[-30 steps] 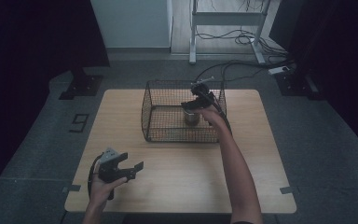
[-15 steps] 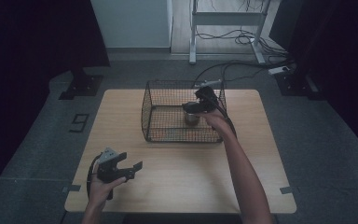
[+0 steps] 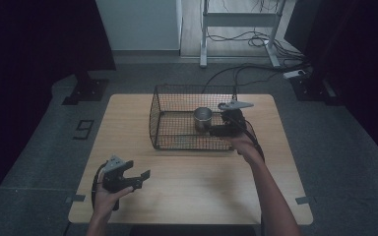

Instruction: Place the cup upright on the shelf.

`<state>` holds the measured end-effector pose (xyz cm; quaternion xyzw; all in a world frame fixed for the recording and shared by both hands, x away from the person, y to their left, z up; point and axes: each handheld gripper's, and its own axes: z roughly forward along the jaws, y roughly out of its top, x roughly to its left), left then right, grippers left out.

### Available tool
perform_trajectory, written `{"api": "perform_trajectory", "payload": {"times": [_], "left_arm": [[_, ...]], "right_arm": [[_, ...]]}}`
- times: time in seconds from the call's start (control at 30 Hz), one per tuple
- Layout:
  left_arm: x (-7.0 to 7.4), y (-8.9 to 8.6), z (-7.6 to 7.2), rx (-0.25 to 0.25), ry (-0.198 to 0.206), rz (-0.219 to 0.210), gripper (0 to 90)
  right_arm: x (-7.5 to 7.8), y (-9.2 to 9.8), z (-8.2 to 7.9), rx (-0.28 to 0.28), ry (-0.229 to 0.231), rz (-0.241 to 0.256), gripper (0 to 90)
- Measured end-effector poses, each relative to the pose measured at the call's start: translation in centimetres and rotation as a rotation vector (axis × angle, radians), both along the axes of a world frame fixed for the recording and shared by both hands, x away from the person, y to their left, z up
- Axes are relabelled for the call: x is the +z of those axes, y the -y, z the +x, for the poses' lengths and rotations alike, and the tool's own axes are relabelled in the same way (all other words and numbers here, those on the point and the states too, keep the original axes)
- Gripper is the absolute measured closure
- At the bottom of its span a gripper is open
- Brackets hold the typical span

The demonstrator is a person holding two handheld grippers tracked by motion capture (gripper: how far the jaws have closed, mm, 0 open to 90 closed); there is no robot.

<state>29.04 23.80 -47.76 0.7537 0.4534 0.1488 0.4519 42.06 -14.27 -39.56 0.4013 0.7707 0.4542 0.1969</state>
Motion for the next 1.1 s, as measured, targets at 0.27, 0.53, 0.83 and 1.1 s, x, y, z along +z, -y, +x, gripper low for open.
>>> {"api": "perform_trajectory", "payload": {"times": [0.27, 0.53, 0.83, 1.1], "left_arm": [[-0.1, 0.0, 0.0, 0.004, -0.003, 0.008, 17.2], [-0.4, 0.4, 0.2, 0.002, -0.011, 0.020, 17.2], [-0.7, 0.5, 0.3, 0.002, -0.017, 0.031, 17.2], [-0.8, 0.7, 0.3, 0.009, -0.020, 0.036, 16.8]], "right_arm": [[-1.2, 2.3, -3.3, -0.007, 0.027, 0.025, 19.0], [-3.9, 5.1, -6.8, -0.033, 0.031, 0.059, 19.7], [-7.4, 6.9, -9.3, -0.052, 0.031, 0.064, 20.8], [-8.9, 7.5, -9.7, -0.060, 0.016, 0.086, 20.8]]}}
